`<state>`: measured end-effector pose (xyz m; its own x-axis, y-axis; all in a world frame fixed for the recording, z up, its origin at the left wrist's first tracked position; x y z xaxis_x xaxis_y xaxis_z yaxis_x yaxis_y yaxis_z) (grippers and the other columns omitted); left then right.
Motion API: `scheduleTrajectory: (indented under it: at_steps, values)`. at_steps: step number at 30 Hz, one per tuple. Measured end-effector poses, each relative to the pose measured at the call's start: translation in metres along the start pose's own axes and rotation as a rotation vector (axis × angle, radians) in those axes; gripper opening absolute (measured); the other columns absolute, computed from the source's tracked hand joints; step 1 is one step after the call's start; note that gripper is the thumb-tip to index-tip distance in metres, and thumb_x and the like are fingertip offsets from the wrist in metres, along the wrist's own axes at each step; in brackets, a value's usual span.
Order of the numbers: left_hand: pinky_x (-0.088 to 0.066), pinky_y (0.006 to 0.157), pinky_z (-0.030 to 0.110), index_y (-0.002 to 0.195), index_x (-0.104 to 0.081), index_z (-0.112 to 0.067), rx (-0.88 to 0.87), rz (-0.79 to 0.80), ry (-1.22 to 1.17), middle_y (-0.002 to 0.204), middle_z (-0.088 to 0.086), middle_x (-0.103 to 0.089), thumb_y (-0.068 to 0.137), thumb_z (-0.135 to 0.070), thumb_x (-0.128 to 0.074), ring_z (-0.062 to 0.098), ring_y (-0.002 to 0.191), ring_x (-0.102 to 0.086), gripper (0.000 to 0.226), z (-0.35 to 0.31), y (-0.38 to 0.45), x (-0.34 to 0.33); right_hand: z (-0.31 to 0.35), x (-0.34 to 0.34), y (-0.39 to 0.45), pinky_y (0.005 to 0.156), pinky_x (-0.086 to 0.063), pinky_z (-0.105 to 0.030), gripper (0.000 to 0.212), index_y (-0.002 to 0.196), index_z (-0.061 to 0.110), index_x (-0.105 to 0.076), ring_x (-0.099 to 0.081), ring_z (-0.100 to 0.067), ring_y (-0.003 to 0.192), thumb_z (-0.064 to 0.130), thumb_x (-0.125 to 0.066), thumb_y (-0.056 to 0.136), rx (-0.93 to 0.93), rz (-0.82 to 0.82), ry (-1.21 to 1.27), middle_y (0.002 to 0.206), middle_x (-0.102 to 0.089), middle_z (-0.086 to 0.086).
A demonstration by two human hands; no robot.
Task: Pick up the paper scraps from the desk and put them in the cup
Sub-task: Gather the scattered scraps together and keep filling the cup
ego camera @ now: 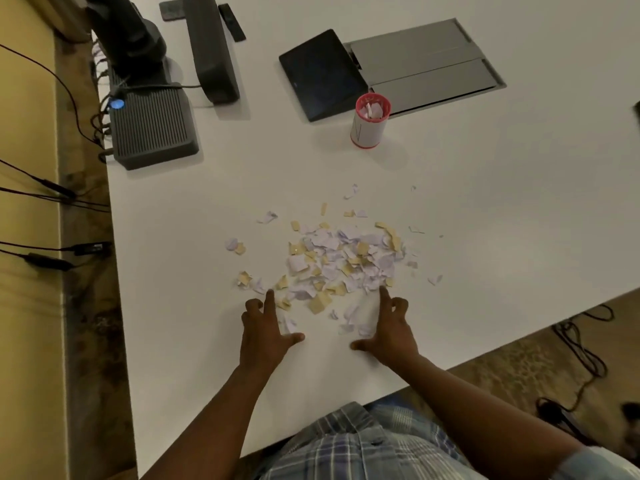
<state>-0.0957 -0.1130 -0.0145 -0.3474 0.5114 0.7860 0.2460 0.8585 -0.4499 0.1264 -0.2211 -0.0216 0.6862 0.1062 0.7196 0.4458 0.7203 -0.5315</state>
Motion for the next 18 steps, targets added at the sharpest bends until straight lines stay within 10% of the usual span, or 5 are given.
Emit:
scheduleTrajectory:
  at_steps: [11,18]
  values:
    - [-0.044,0.097,0.031,0.142,-0.037,-0.022,-0.111,-0.061,-0.065,0.131,0.009,-0.035,0.077,-0.035,-0.075,0.024,0.123,-0.040,0.077,-0.055,0.028,-0.008,0.006,0.050,0.078,0.085,-0.052,-0.037,0.083,0.143,0.020,-0.024,-0.059,-0.033,0.103,0.024,-0.075,0.079,0.094,-0.189,0.153,0.138,-0.024,-0.006]
    - [-0.044,0.086,0.025,0.119,-0.058,-0.013,-0.147,-0.082,0.027,0.124,0.009,-0.045,0.083,-0.023,-0.069,0.025,0.112,-0.048,0.040,-0.093,0.046,-0.014,0.020,0.075,0.101,0.069,-0.051,-0.036,0.048,0.135,0.018,-0.039,-0.044,-0.028,0.115,0.031,-0.056,0.092,0.407,-0.014,-0.426,0.132,-0.041,-0.010]
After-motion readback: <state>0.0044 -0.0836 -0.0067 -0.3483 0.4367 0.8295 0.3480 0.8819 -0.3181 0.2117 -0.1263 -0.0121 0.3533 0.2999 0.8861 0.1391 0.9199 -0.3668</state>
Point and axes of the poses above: each hand's wrist, its own y-axis towards the middle knuckle, its own x-axis out of the back of the hand, z = x × y, the point moved 1 cm from there along y, towards the middle knuckle
